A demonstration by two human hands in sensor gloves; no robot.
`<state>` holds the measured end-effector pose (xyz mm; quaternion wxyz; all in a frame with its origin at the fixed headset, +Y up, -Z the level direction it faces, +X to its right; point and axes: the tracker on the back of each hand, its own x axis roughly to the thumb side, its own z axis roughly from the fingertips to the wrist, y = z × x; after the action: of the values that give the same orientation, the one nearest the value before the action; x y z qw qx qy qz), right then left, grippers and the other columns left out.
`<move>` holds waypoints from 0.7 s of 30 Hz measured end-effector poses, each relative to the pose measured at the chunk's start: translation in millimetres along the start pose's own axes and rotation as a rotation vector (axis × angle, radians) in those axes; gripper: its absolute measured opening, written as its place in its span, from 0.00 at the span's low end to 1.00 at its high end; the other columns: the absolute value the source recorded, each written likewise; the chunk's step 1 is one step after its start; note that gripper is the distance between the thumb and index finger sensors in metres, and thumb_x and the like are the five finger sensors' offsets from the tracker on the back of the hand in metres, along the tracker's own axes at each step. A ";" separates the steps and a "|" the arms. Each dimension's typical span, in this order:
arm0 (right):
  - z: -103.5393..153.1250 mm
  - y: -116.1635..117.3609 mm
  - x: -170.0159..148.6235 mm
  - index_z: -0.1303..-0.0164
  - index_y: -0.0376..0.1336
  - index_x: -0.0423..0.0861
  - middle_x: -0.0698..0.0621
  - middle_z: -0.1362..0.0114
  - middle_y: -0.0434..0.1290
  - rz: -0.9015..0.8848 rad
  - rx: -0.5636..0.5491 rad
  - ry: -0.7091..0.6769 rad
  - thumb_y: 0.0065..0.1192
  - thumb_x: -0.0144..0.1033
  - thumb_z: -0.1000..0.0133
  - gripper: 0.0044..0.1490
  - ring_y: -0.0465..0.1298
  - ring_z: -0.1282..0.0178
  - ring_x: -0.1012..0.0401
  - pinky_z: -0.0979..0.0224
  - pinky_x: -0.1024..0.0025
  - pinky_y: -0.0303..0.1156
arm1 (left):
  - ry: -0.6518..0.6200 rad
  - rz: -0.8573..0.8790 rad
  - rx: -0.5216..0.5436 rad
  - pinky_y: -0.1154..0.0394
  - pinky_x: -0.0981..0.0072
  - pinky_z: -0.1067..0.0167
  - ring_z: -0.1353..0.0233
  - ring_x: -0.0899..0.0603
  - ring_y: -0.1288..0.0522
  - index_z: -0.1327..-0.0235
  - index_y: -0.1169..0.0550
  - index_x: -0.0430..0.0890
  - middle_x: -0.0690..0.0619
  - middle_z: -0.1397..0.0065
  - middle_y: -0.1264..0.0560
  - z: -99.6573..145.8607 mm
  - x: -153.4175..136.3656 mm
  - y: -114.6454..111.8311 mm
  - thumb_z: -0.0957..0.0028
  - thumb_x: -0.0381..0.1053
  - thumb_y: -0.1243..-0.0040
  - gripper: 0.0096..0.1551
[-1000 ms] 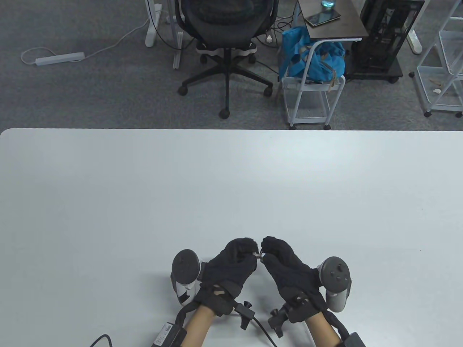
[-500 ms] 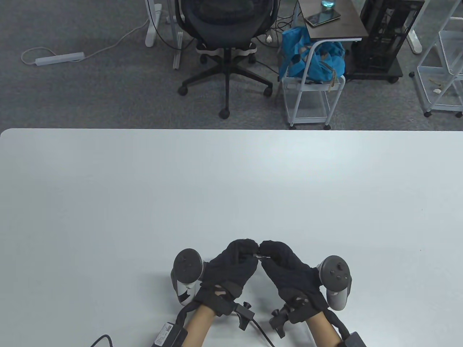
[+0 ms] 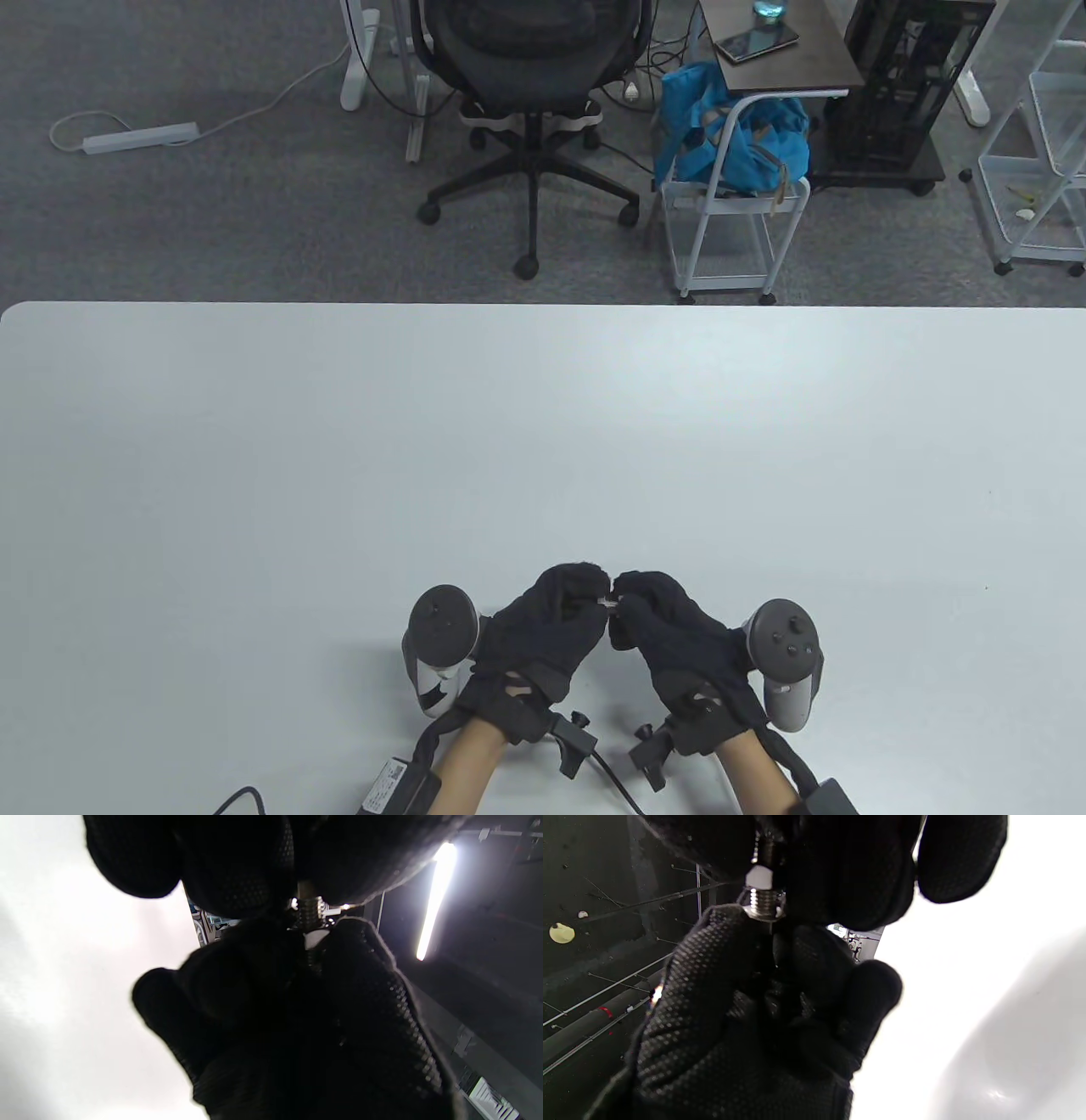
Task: Unscrew nut from screw
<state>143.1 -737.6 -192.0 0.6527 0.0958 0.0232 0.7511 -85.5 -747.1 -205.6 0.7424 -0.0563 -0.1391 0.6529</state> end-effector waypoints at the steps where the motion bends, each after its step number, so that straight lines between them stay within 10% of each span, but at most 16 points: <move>1: -0.3 -0.5 0.1 0.31 0.63 0.37 0.45 0.45 0.78 -0.003 0.006 -0.002 0.59 0.46 0.39 0.33 0.79 0.50 0.49 0.37 0.40 0.73 | -0.002 -0.003 0.000 0.22 0.40 0.44 0.50 0.43 0.18 0.36 0.23 0.51 0.43 0.38 0.19 0.0 -0.1 -0.3 0.48 0.53 0.31 0.27; 11: -0.2 -1.0 0.1 0.21 0.59 0.46 0.37 0.24 0.64 -0.052 0.034 0.001 0.60 0.49 0.38 0.37 0.68 0.30 0.39 0.29 0.33 0.62 | 0.018 0.047 0.041 0.21 0.41 0.45 0.51 0.44 0.17 0.38 0.22 0.50 0.42 0.38 0.19 0.7 -0.2 2.9 0.50 0.53 0.30 0.26; 21: -0.2 2.4 0.9 0.30 0.62 0.37 0.45 0.43 0.77 0.027 0.037 0.003 0.59 0.49 0.39 0.35 0.79 0.48 0.47 0.36 0.39 0.72 | 0.013 0.040 0.035 0.21 0.41 0.45 0.51 0.44 0.17 0.38 0.22 0.50 0.42 0.38 0.19 0.4 -0.2 2.4 0.50 0.52 0.30 0.26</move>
<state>140.6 -737.0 -191.6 0.6406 0.1072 0.0366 0.7595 -88.0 -747.0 -205.9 0.7311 -0.0502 -0.1214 0.6695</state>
